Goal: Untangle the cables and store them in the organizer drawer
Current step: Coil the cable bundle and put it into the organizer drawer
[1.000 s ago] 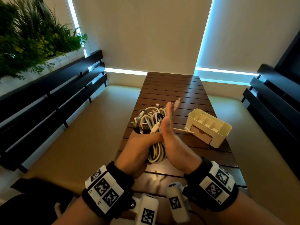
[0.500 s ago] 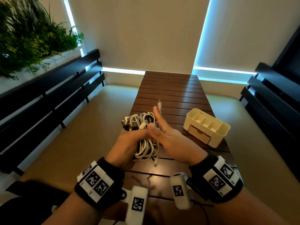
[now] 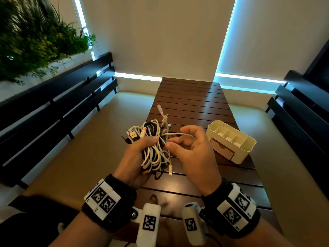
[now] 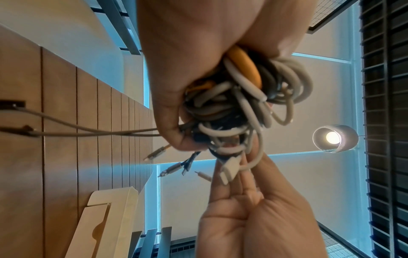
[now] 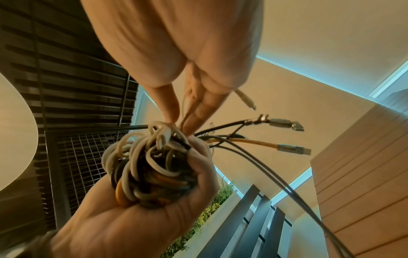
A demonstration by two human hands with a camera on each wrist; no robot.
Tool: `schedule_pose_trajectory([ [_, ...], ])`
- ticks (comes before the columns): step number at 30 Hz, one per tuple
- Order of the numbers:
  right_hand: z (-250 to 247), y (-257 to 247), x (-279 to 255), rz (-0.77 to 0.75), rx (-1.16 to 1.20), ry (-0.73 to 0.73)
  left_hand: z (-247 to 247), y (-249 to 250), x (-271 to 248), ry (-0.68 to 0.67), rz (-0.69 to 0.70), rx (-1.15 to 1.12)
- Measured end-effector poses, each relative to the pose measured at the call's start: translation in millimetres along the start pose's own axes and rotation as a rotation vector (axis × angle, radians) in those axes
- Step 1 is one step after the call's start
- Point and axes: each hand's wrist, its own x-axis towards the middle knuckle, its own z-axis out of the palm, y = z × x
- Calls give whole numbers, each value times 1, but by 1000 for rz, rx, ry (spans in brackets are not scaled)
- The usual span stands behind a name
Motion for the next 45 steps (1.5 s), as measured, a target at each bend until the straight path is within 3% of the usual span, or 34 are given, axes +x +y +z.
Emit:
schedule_pose_trajectory([
  [6, 7, -1, 3, -72, 22, -17, -5, 0, -1, -60, -16, -37],
  [10, 5, -4, 6, -71, -33, -108, -12, -5, -3, -122, -33, -19],
  [16, -12, -19, 19, 188, -260, -238, -19, -7, -9, -309, -64, 56],
  [19, -17, -26, 21, 272, -472, -299, -20, -7, -7, -260, -47, 142],
  [24, -11, -24, 14, 275, -674, -228, -17, -6, -2, -107, 36, 204],
  [27, -12, -18, 10, 142, -606, -125, -17, -3, -1, -69, 41, 198],
  [29, -15, -17, 8, -116, -509, -90, -17, -2, 0, -53, 31, 195],
  [31, -16, -20, 7, -382, -506, -181, -15, 0, -1, -52, 27, 177],
  [34, -16, -19, 14, -503, -753, -425, -11, -1, -5, -96, 5, 149],
  [39, -22, -12, 30, -300, -796, -538, -15, 1, -12, -211, -71, 208],
  [43, -22, -3, 32, -116, -439, -403, -14, 6, -16, -274, -75, 198],
  [45, -20, -3, 28, -49, -388, -358, -15, 9, -15, -256, -57, 166],
])
